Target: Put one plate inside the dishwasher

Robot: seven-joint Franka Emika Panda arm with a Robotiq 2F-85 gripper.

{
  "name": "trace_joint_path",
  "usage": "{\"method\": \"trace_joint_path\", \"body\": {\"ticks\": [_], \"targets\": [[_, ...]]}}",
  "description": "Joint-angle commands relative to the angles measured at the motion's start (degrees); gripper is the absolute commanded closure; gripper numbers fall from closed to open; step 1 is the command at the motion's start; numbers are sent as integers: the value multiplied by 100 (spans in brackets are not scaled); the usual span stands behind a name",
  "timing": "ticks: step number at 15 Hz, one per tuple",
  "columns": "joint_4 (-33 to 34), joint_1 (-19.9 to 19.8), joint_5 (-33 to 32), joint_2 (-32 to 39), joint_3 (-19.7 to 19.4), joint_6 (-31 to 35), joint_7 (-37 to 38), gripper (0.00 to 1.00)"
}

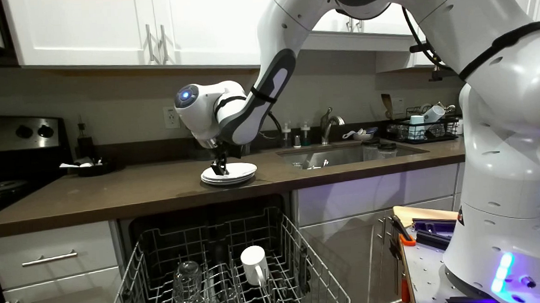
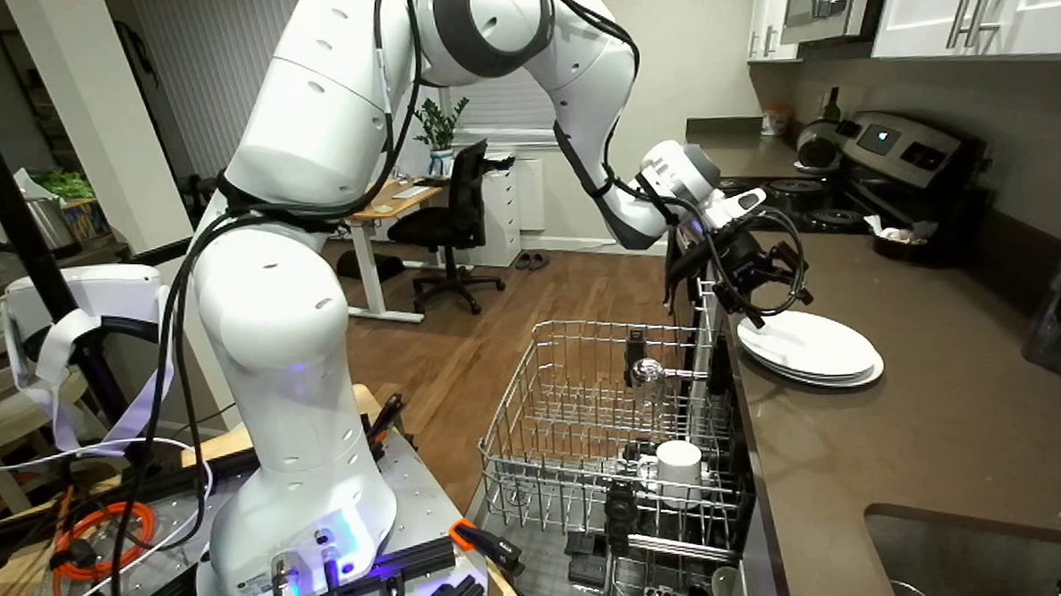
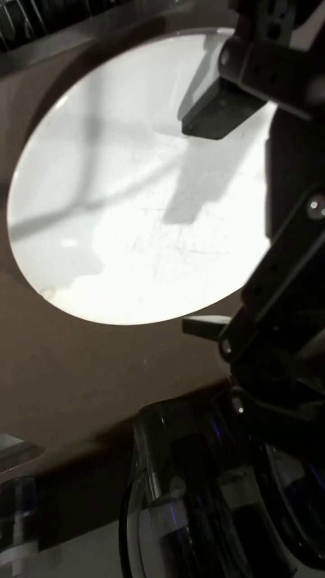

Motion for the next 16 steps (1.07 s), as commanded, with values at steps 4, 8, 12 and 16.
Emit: {"method": "trace_joint_path", "body": {"ticks": [4, 8, 12, 16], "targets": [[125, -38, 91, 78, 89, 241, 123, 0], [150, -5, 64, 128, 76, 309, 83, 0], [168, -2, 83, 225, 75, 280, 32, 0], [184, -29, 114, 225, 105, 392, 32, 0]]}}
